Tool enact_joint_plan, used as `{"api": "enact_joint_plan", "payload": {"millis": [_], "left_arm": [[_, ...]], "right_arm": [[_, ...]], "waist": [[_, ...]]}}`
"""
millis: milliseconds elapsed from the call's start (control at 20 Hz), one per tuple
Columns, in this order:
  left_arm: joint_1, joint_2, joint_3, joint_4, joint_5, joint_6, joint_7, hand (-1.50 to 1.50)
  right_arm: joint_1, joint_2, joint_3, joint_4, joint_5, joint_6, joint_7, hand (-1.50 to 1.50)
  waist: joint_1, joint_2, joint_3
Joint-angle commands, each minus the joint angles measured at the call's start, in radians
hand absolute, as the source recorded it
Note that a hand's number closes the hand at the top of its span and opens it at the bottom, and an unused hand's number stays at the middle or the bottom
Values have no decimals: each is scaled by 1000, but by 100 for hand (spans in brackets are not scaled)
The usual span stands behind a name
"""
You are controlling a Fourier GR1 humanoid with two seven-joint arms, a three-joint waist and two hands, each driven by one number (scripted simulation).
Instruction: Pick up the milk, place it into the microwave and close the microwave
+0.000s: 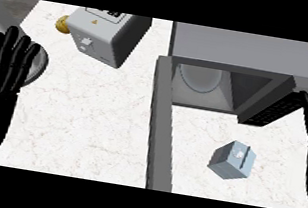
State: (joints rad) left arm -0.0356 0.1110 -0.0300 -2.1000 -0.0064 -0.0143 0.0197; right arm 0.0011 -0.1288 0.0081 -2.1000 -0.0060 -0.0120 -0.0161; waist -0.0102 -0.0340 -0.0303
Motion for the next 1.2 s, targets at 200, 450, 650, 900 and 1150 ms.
{"api": "enact_joint_plan", "payload": {"millis": [200, 450, 650, 900, 1150], "left_arm": [[104, 29, 67, -105, 10, 4, 40, -150], [151, -74, 28, -106, 90, 53, 124, -150], [194, -56, 89, -77, 136, 13, 62, -150], [310, -58, 107, -169, 202, -49, 46, -150], [350, -47, 165, -170, 246, -92, 10, -150]], "right_arm": [[54, 125, 193, -114, 265, -248, 99, -150], [23, 128, 456, -124, 180, -333, 236, -150], [3, 128, 632, -87, 276, -496, 233, -150], [-83, 129, 564, -104, 372, -544, 352, -150], [7, 129, 617, -25, 438, -633, 276, -150]], "waist": [[19, 29, 29], [22, 30, 29], [15, 32, 30], [17, 32, 30], [15, 33, 30]]}}
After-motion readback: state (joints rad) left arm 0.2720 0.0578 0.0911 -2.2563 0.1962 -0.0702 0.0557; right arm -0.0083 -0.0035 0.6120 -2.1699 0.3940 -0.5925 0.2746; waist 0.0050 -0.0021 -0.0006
